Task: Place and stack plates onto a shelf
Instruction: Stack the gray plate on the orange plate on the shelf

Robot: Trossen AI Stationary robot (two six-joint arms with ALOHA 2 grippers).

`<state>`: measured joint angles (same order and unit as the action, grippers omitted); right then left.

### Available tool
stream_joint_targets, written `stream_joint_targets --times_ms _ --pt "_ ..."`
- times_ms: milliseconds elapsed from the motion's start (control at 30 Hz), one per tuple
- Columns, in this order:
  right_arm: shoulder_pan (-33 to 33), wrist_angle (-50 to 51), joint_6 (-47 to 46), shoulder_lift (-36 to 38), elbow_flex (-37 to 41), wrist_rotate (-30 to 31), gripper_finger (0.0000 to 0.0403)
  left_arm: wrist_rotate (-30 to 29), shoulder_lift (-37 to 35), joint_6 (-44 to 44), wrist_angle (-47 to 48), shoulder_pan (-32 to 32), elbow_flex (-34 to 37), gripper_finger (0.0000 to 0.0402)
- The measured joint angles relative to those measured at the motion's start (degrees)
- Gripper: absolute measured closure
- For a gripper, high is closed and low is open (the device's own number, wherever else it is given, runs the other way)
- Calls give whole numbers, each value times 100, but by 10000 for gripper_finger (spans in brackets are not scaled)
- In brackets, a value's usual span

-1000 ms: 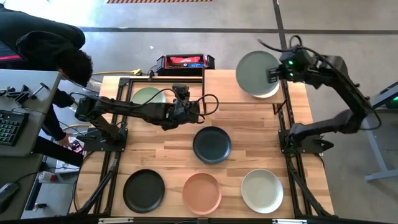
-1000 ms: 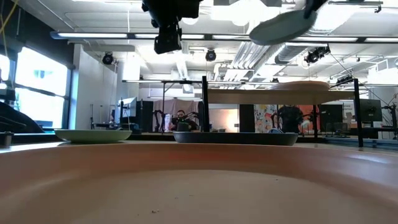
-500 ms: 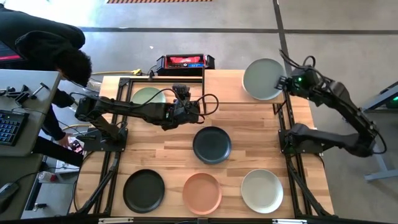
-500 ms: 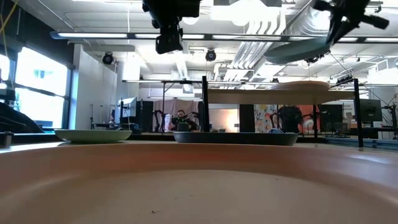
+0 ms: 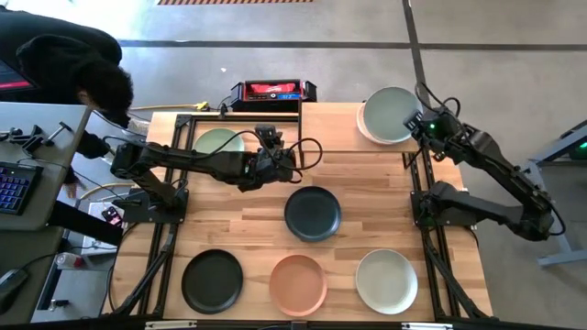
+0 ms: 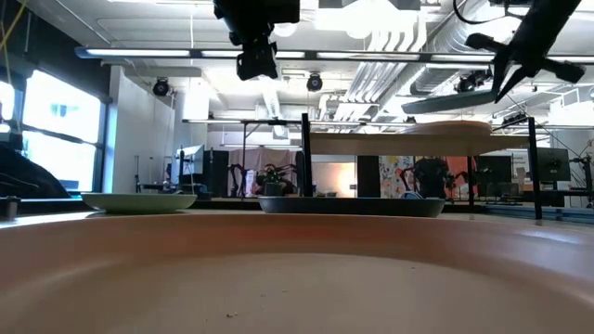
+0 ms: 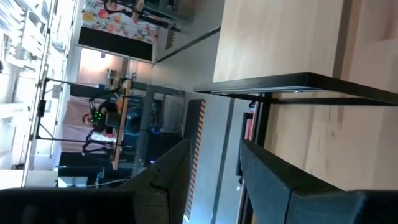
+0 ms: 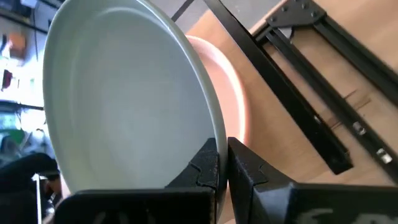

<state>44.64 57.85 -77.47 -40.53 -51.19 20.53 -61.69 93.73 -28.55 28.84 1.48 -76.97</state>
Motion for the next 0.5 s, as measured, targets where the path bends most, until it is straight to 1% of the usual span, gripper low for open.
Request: stream_joint_targets --times_ms 233,500 --pt "0 -51 -449 -172 39 3 403 10 0 0 -1 0 0 271" --pt "0 -96 -653 -544 39 -23 403 119 0 2 -1 0 0 271"
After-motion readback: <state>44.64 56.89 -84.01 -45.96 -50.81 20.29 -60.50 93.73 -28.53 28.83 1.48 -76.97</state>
